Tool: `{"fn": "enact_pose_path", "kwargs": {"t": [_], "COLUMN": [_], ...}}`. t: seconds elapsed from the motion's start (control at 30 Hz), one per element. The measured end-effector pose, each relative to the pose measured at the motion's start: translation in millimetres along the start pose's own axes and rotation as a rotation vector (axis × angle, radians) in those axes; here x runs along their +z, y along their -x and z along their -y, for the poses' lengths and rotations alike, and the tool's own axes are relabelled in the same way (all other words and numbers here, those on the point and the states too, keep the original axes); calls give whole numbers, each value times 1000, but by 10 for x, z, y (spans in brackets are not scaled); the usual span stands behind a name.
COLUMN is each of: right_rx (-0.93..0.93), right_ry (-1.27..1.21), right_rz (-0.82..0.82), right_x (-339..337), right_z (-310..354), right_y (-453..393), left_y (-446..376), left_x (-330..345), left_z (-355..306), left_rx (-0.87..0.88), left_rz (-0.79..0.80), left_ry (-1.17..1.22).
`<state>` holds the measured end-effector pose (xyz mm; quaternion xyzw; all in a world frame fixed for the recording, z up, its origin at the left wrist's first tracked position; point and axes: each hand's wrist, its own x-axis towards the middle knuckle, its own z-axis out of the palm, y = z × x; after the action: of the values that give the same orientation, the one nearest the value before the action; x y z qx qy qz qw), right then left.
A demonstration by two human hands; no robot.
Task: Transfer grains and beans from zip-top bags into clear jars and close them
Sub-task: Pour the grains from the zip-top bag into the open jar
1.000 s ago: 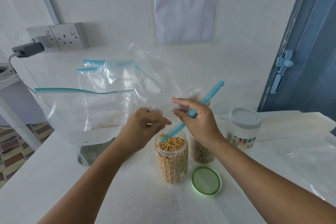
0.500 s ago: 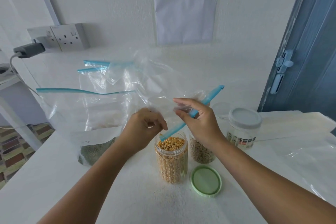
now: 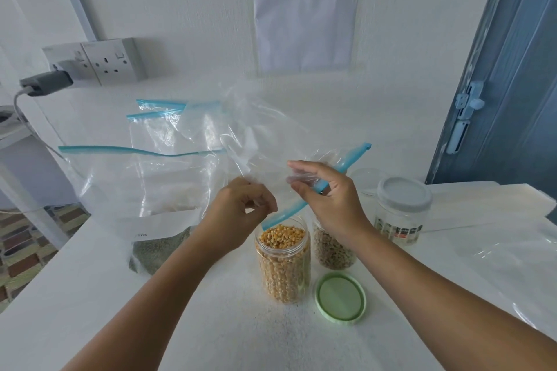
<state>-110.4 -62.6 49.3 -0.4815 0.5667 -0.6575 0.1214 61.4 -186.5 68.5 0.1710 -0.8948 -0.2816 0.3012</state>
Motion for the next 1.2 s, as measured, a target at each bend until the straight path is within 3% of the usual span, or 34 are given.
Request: {"fn": "enact_pose_path", "kwargs": {"t": [0.13,0.23,0.33,0.43,0.53,0.77,0.9,1.2], "right_rx": [-16,-5,31,58,42,-13,-57,-64], "right_ry": [-14,-19,-108,-128,-77,-23,17,4], "right_rz": [11,-5,-22,-21,11,80,114,94], "right_x": [6,-5,-21,-35,-21,18,-22,-29], "right_z": [-7,-22,-32,-32,-13,-27,-60,-26], "right_y": [13,4,-14,-28,-15,44,90,103], "left_y": [32,90,127,87,-25,-374,-425,-444], "left_x": [23,-30,-131,-238,-332,-386,-375,-585], "left_z": [32,27,43,135,172,17,-60,-374], "left_rx": [-44,-117,-236,-376,-459,-483,-363,-84], "left_rz": [30,65,31,-101,-205,-191,-269,-250], "left_ry": [-6,139,648,1127,1380,1335,1239,1191]}}
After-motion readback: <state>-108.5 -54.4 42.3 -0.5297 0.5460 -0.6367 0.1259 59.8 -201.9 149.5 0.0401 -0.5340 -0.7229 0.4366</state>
